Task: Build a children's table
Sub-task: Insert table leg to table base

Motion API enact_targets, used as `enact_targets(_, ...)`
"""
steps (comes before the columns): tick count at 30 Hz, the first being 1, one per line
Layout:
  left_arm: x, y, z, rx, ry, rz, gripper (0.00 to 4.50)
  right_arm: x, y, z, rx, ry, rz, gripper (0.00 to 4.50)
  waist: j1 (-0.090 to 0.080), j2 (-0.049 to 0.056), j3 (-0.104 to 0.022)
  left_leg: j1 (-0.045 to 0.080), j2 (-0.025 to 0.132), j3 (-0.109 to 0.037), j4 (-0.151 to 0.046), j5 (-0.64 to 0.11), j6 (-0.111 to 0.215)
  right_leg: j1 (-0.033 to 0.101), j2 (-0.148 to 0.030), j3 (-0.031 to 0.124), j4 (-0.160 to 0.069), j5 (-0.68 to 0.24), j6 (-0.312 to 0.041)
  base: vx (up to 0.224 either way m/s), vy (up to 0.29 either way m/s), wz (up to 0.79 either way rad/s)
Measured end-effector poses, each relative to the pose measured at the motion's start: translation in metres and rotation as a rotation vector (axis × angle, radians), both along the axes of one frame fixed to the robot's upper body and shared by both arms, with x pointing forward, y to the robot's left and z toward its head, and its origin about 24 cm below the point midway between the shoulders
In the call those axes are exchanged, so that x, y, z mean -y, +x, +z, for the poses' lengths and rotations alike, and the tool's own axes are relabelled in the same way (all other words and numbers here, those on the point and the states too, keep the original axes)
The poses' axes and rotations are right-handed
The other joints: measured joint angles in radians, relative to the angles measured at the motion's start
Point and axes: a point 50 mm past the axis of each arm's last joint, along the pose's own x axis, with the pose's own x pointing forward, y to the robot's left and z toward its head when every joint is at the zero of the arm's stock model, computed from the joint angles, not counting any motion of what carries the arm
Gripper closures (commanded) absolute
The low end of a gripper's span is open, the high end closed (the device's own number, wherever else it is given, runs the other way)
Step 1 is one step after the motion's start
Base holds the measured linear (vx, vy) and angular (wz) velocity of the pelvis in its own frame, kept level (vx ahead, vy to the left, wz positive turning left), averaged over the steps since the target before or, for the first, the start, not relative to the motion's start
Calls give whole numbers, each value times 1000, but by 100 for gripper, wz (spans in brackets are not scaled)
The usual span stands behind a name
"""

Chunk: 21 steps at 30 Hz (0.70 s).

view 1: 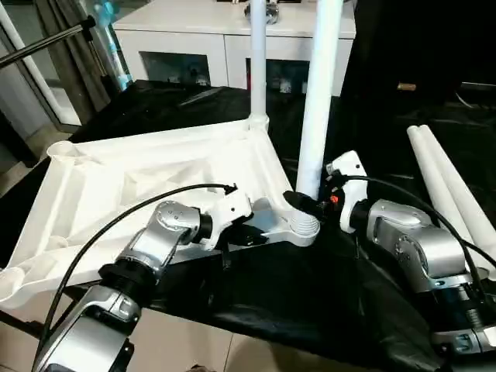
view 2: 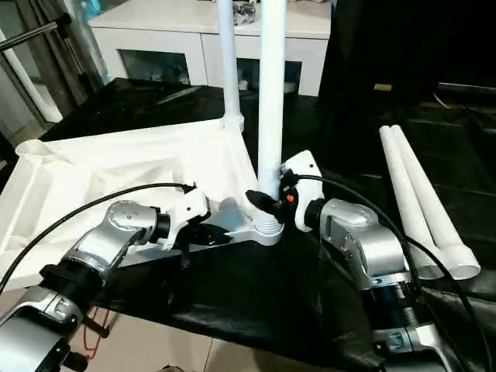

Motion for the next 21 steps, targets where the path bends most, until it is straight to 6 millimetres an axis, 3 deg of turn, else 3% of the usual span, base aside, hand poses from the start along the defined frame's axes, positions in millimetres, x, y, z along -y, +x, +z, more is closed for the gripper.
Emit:
enact_targets(9, 1, -1, 1, -3, -5, -3, 450, 11, -3, -10, -44, 161, -89, 263, 5, 0, 0, -2, 0, 1, -1, 0, 0, -2, 0, 0, -1, 0, 0, 0, 0, 0)
enact_targets(21, 6, -2, -3, -13, -17, 0, 450, 20, -25, -27, 47, 220, -166, 263, 10, 14, -8, 0, 0, 1, -4, 0, -1, 2, 0, 0, -4, -1, 0, 0, 0, 0)
